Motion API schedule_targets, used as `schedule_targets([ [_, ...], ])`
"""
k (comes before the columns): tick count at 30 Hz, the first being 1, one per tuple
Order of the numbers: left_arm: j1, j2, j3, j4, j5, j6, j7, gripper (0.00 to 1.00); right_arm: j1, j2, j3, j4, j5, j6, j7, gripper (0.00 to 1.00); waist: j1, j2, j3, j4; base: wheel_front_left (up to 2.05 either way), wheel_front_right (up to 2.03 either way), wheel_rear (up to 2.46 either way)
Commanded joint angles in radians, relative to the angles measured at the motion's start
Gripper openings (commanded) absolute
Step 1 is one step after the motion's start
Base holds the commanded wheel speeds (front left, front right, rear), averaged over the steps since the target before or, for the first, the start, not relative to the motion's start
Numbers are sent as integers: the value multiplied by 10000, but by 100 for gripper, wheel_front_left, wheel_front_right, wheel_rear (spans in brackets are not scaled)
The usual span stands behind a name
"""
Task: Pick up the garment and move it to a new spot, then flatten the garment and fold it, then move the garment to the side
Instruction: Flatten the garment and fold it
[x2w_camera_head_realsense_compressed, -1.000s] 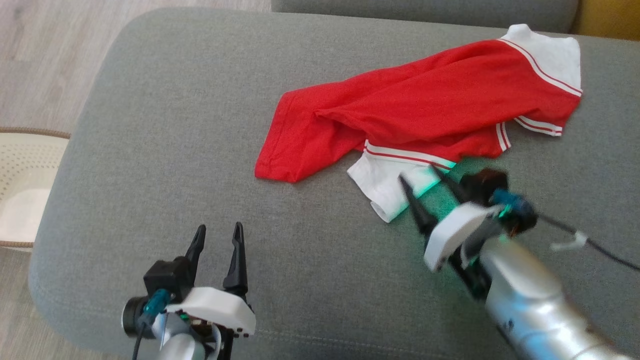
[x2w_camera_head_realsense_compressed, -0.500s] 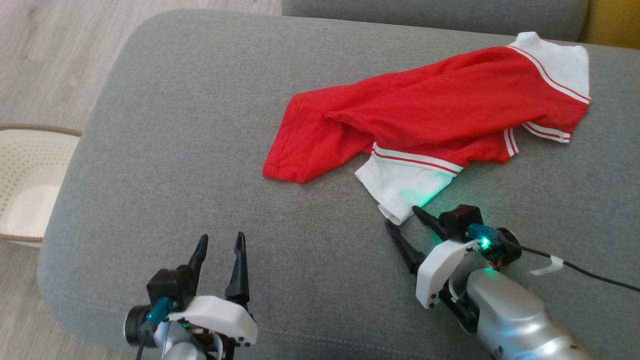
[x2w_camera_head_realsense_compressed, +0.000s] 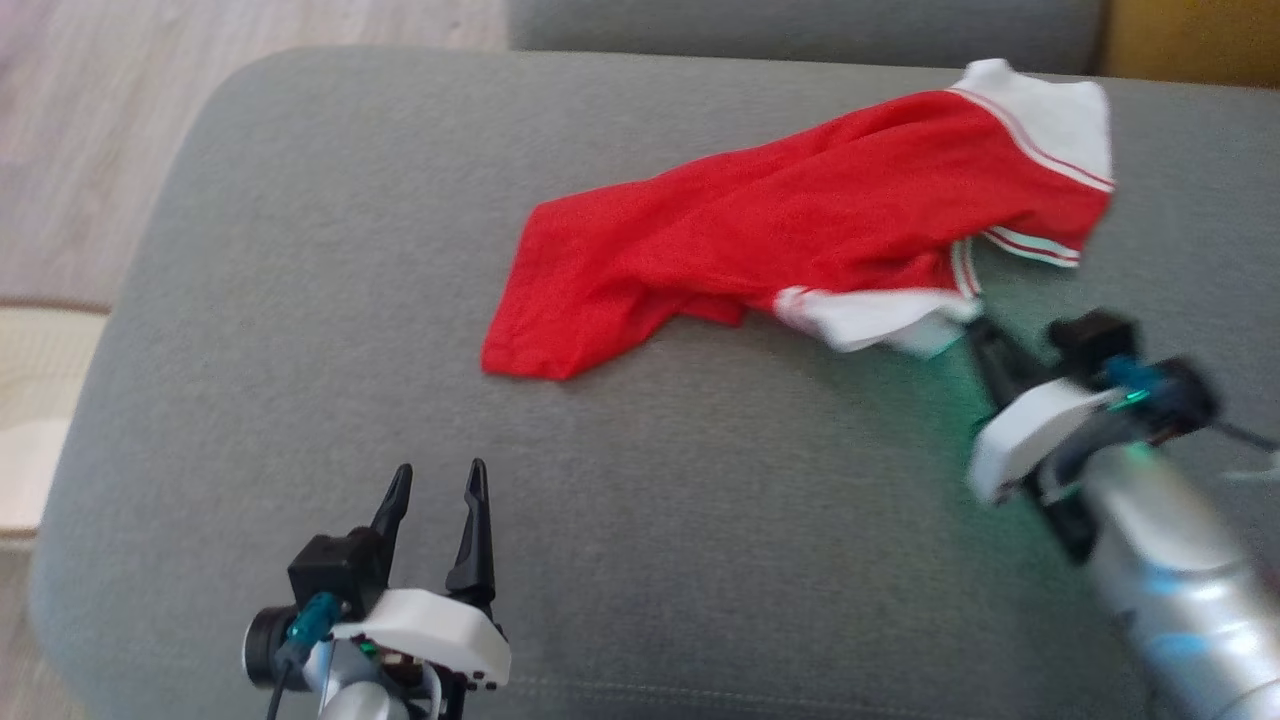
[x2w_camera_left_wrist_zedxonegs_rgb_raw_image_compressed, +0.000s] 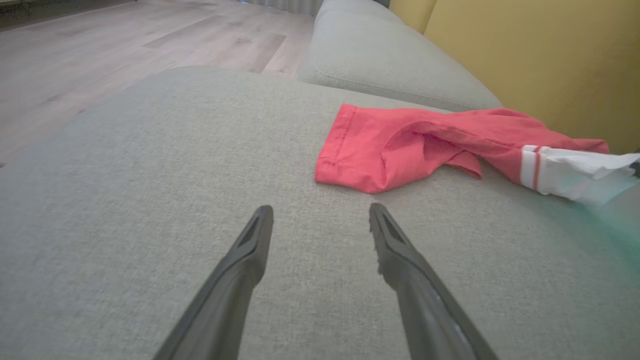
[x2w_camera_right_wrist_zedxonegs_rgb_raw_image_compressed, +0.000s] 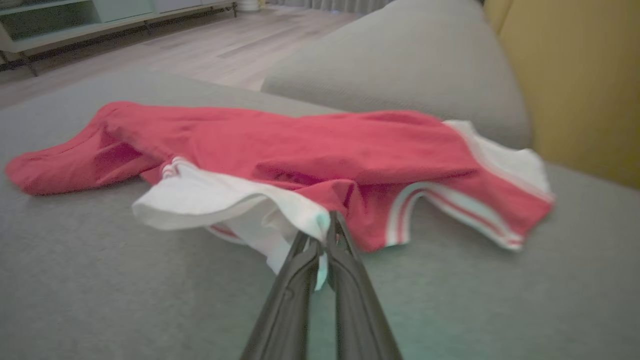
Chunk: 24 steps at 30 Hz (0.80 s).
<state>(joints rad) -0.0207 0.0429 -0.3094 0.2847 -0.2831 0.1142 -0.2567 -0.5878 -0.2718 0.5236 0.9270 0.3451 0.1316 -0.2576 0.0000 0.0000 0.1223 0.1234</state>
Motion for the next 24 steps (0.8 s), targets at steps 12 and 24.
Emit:
schedule_targets([
  [12, -323, 74, 261, -274, -13, 52, -51, 100, 372, -1126, -2289, -2551, -2965, -9, -41, 38, 0, 0, -189, -1174, 0, 0, 0],
  [24, -317, 74, 456, -165, 194, 253, -51, 100, 2788, 703, -3359, -3478, -2317, -9, 16, 100, 0, 0, -282, -1328, 0, 0, 0],
])
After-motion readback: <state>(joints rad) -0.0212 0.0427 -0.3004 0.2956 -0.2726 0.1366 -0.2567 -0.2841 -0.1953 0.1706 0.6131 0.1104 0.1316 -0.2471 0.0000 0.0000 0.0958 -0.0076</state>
